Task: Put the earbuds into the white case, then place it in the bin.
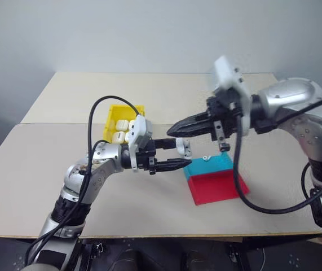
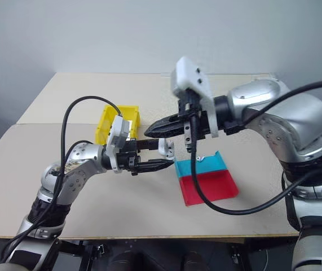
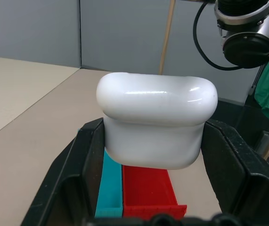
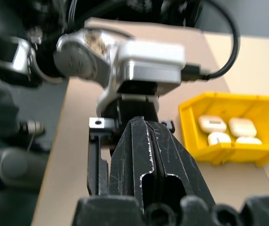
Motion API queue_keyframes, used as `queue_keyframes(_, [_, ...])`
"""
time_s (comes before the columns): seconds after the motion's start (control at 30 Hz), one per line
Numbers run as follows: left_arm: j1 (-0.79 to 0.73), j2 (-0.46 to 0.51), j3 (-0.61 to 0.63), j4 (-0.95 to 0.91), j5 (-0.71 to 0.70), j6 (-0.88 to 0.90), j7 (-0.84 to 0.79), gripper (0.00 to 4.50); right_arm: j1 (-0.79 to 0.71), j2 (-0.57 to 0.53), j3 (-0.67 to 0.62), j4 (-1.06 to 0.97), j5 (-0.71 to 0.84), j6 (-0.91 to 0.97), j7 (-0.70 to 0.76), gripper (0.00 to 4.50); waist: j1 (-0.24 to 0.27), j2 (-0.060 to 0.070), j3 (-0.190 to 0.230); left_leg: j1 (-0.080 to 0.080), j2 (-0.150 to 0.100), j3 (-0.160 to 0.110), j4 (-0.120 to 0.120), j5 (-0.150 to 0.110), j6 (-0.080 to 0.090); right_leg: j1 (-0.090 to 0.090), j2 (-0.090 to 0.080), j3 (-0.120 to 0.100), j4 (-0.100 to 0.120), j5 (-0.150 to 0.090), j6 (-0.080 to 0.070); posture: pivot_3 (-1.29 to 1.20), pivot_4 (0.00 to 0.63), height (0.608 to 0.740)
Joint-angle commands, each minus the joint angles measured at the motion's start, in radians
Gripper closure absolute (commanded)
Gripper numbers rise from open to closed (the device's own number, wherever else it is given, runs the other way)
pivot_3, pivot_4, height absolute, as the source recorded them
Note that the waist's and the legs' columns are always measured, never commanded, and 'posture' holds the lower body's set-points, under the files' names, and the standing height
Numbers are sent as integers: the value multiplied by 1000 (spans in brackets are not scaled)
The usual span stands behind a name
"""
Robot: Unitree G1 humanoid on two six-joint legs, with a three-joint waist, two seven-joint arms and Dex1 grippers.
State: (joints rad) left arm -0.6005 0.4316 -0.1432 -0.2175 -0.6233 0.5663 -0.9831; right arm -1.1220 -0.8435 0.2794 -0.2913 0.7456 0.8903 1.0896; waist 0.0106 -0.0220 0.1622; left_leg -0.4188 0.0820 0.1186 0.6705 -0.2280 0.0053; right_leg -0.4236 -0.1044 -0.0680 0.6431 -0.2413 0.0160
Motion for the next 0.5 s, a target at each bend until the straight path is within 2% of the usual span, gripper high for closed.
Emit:
queue_keyframes(0.03, [-12, -9, 18, -28, 8, -35, 4, 1723, -21, -17, 76, -6, -127, -59, 71, 4478, 1, 0, 0, 0, 0, 0, 0, 0, 0, 0, 0, 0, 0, 0, 0, 0, 150, 740])
queue_keyframes(0.17, [4, -23, 40, -44, 11, -46, 23, 1723, 3, -39, 105, -3, -226, -113, 117, 4478, 1, 0, 0, -2, 0, 0, 3, 0, 1, -1, 0, -1, 1, 0, 0, 0, 150, 740])
queue_keyframes(0.33, [47, -32, 94, -79, 4, -62, 73, 1723, 49, -84, 29, -7, -218, -105, 158, 4478, 1, 0, 0, -3, 0, -1, 4, -1, 2, 0, 0, -1, 0, 0, 0, 0, 150, 740])
queue_keyframes(0.5, [113, -35, 160, -137, -11, -54, 149, 1723, 142, -73, -62, -24, -207, -112, 107, 4478, -1, 0, 0, -2, 1, -1, 4, -1, 2, 0, 0, -1, 1, 0, 0, 0, 150, 740])
